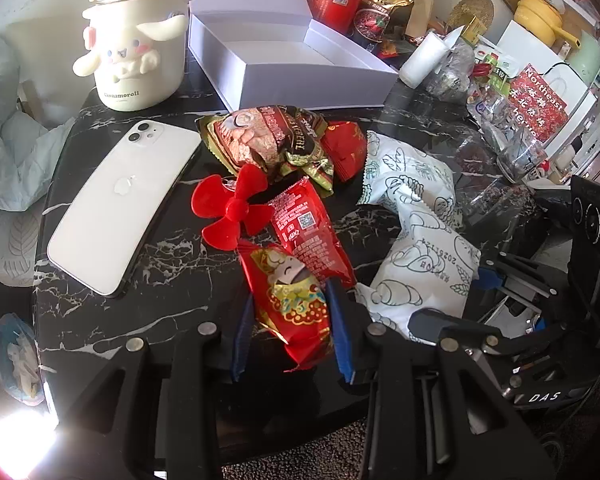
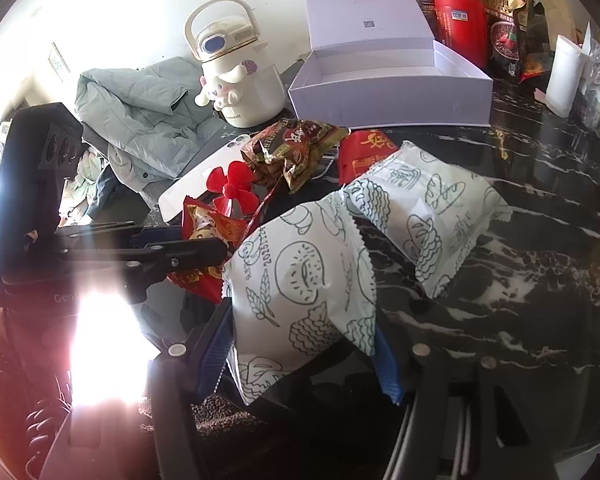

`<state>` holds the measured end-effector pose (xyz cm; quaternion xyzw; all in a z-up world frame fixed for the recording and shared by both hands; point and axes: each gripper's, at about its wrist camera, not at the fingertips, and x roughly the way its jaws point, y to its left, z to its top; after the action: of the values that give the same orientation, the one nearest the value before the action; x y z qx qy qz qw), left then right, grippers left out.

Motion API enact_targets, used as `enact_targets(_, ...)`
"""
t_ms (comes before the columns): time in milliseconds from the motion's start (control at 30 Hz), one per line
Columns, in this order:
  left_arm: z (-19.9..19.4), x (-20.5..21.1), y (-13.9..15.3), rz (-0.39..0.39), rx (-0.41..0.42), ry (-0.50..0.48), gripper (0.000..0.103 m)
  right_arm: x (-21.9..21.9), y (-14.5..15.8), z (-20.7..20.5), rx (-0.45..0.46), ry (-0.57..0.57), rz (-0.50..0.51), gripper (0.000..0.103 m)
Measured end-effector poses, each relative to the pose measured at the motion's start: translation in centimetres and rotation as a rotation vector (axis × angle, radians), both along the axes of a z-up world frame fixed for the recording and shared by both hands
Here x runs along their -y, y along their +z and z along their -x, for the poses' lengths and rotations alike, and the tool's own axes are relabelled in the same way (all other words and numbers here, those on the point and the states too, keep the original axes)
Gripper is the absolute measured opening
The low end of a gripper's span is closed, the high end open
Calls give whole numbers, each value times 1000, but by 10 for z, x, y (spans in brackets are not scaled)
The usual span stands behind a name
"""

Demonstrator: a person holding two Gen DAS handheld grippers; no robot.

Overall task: Organize objects
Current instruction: 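Lift both held packets and carry them toward the lavender gift box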

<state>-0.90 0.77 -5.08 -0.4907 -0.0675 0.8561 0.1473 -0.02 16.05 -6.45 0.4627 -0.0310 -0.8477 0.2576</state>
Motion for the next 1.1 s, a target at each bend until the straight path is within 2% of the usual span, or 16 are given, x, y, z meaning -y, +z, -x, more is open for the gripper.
enact_targets(467, -12, 1, 5, -1, -19, 1, 32, 0, 4, -13, -24, 5, 19, 59)
enact_targets(533, -12, 2, 1, -19, 2, 3, 32, 2, 3, -13, -19, 11, 19, 62)
enact_targets(633, -14, 4, 0, -17, 3, 7, 32, 5, 2, -12, -21, 7, 1, 77)
enact_targets(767, -14, 7, -1, -22, 7, 13, 32, 12, 3, -7, -28, 40, 20, 91)
enact_targets(1033, -12, 14, -6, -1, 17, 32, 32, 27, -14, 3, 24, 76, -26, 93)
enact_targets(1100, -12, 15, -7, 1, 17, 34, 32, 29, -15, 2, 6, 86, -47, 93)
